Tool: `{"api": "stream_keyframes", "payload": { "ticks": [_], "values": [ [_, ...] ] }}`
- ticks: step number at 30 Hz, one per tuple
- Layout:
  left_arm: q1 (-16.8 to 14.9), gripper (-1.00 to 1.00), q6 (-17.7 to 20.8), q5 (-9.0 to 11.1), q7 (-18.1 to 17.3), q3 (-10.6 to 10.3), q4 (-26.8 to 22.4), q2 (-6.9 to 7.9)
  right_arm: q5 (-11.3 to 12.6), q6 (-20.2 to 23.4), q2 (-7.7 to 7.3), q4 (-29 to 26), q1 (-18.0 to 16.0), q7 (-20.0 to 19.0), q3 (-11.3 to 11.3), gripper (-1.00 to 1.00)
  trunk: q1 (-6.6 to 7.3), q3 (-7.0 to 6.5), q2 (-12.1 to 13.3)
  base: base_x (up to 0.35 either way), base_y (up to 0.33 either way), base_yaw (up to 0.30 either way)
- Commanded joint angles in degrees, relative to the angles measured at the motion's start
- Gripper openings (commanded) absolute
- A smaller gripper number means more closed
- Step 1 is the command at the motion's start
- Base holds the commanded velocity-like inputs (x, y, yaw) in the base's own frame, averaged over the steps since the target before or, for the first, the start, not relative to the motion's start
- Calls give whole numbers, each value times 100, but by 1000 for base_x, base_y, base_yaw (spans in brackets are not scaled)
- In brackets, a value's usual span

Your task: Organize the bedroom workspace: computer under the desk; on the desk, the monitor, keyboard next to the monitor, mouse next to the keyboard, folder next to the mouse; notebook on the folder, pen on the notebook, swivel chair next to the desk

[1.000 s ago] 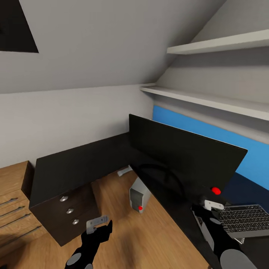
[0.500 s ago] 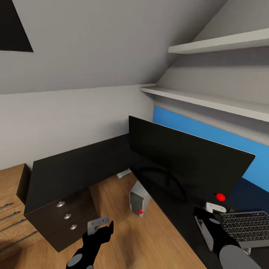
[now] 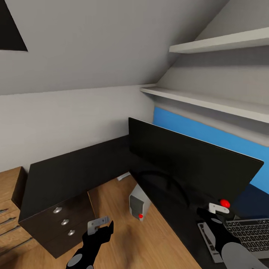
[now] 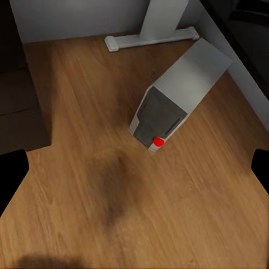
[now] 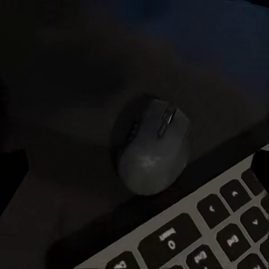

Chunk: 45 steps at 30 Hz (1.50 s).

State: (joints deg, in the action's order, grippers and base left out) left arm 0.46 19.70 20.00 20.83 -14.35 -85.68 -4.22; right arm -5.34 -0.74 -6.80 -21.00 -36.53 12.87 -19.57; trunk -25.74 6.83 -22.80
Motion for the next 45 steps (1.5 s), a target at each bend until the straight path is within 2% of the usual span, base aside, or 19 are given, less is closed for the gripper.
{"api": "stream_keyframes", "payload": {
  "ticks": [1, 2, 4, 6, 11, 18, 43, 45],
  "values": [
    [-2, 100, 12, 56, 44, -6, -10, 1, -53, -63, 4, 12, -9, 6, -47, 100, -4, 11, -11, 26, 0, 0],
    [-2, 100, 11, 56, 44, -6, -10, 1, -47, -94, 4, 14, -9, 9, -52, 100, -4, 11, -11, 21, 0, 0],
    [-2, 100, 1, 56, 44, -6, -10, 0, 220, -254, 11, 109, -16, 13, -140, 100, -4, 11, -11, 179, 0, 0],
    [-2, 100, 7, 56, 40, -6, -10, 0, 330, -274, 12, 141, -19, 15, -150, 100, -4, 11, -11, 122, 0, 0],
    [-2, 100, 26, 56, 40, -22, -22, -6, 434, -271, 12, 154, -21, 17, -161, 100, -4, 11, -11, 36, 0, 0],
    [-2, 100, 31, 58, 43, -106, -105, -3, 444, -303, 19, 142, -21, -12, -148, 100, -4, 11, -11, 3, 0, 0],
    [-2, 100, 42, 82, 44, -76, -336, 3, 439, -269, 21, 131, -18, 13, -144, 100, -4, 11, -11, 0, 0, 0],
    [-2, 100, 41, 83, 44, -76, -336, 4, 438, -269, 21, 131, -16, 14, -144, 100, -48, 46, -92, 0, 0, 0]
  ]
}}
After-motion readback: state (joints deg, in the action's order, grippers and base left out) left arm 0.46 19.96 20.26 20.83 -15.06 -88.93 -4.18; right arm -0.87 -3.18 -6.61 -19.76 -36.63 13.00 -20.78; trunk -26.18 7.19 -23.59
